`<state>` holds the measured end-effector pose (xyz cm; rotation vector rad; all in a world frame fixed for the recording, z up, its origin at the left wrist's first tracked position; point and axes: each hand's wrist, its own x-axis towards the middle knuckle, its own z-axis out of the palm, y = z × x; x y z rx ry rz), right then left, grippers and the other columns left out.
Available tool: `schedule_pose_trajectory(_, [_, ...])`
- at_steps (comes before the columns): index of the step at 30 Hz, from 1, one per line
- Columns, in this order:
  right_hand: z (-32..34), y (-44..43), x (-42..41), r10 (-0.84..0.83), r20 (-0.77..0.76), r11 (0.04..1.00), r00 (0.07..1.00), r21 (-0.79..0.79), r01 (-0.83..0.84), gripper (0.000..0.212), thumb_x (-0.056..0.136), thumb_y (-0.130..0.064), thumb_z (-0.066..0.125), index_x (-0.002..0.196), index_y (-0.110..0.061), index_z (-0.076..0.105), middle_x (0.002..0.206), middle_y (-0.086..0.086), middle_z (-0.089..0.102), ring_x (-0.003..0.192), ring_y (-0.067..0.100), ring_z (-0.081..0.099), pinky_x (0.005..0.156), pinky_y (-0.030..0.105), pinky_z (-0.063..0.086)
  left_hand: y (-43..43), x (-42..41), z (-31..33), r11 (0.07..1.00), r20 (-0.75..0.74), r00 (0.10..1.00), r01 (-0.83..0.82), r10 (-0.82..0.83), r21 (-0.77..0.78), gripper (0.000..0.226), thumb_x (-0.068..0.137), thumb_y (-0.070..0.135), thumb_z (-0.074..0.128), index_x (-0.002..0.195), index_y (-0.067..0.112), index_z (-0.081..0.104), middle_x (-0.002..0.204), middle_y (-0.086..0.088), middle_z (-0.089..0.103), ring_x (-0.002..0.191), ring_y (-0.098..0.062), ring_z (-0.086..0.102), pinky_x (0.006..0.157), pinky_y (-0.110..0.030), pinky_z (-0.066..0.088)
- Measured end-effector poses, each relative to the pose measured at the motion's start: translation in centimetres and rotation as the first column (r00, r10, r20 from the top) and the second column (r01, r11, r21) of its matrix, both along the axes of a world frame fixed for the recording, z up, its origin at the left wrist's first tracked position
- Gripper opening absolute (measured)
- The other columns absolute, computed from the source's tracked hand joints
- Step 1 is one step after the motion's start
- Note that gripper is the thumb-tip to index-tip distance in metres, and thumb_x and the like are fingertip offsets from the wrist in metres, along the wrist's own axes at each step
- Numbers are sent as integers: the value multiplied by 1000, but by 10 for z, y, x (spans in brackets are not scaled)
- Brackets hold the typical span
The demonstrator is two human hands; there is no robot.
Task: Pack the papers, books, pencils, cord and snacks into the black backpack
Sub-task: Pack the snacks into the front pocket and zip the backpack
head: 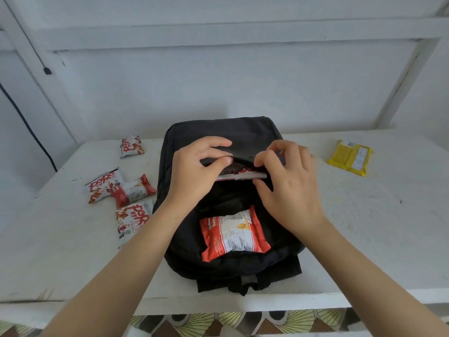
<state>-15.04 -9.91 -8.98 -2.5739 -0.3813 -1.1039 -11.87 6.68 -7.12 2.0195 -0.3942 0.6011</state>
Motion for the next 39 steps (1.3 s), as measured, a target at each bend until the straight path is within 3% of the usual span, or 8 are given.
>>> schedule_pose_trajectory(4, [12, -12, -24, 444, -287, 896, 849, 167, -412, 29, 76, -47, 69, 96, -27, 68, 117, -5, 52, 115, 14, 45, 96, 34, 38, 2, 0, 2, 999, -25, 999, 41, -41, -6, 25, 79, 12, 72, 100, 24, 67, 81, 19, 68, 89, 12, 60, 83, 4, 31])
schedule_pose_trajectory(8, [6, -16, -43, 421, -502, 869, 755, -16, -495, 44, 69, -62, 64, 109, -42, 66, 150, -8, 29, 140, 15, 20, 112, 41, 21, 4, 0, 3, 998, -51, 997, 55, -54, 12, 25, 80, 11, 72, 97, 29, 66, 83, 21, 67, 92, 16, 57, 80, 7, 30])
schedule_pose_trajectory(14, [-6, -15, -37, 411, -267, 907, 872, 21, -421, 27, 81, -40, 63, 103, -28, 73, 147, 2, 37, 136, 21, 31, 108, 46, 31, 5, -1, 3, 996, -87, 992, 87, -87, -4, 27, 79, 11, 72, 100, 27, 66, 79, 18, 69, 91, 11, 60, 82, 5, 30])
schedule_pose_trajectory(23, [-3, 3, -7, 82, -42, 993, 996, -81, -85, 16, 72, -29, 71, 82, -17, 72, 144, 15, 41, 132, 32, 33, 107, 52, 27, 8, 0, 8, 995, -108, 989, 96, -99, -33, 27, 78, 15, 73, 96, 34, 66, 79, 19, 71, 94, 6, 62, 92, -5, 36])
schedule_pose_trajectory(30, [-13, 23, 23, -202, 42, 976, 979, -75, 204, 48, 63, -18, 78, 102, -14, 50, 134, 21, 44, 124, 38, 40, 103, 53, 26, 5, -2, 5, 993, -129, 986, 97, -105, -65, 28, 78, 14, 74, 97, 32, 67, 77, 19, 71, 92, 10, 60, 85, 4, 31])
schedule_pose_trajectory(33, [-14, 17, 18, -55, -13, 998, 998, -39, 54, 44, 69, -23, 72, 107, -15, 51, 136, 19, 43, 126, 36, 40, 103, 50, 32, 5, -1, 5, 988, -162, 975, 152, -155, -28, 28, 80, 14, 70, 102, 31, 66, 81, 19, 71, 94, 8, 60, 88, 0, 33])
schedule_pose_trajectory(36, [-6, -1, 3, 264, -185, 954, 947, 198, -227, 45, 70, -26, 60, 114, -20, 50, 140, 8, 38, 136, 21, 29, 107, 41, 29, -1, 5, 8, 963, -208, 944, 269, -258, 28, 27, 83, 21, 63, 108, 31, 64, 94, 17, 70, 98, 4, 60, 89, -23, 43])
schedule_pose_trajectory(39, [-4, -33, 3, 279, -188, 909, 942, 367, -196, 40, 71, -24, 51, 110, -18, 54, 126, -4, 48, 126, 13, 38, 101, 30, 31, -24, 18, 13, 950, -236, 940, 282, -246, 132, 24, 87, 24, 60, 108, 35, 63, 104, 21, 65, 103, 8, 55, 87, -14, 38])
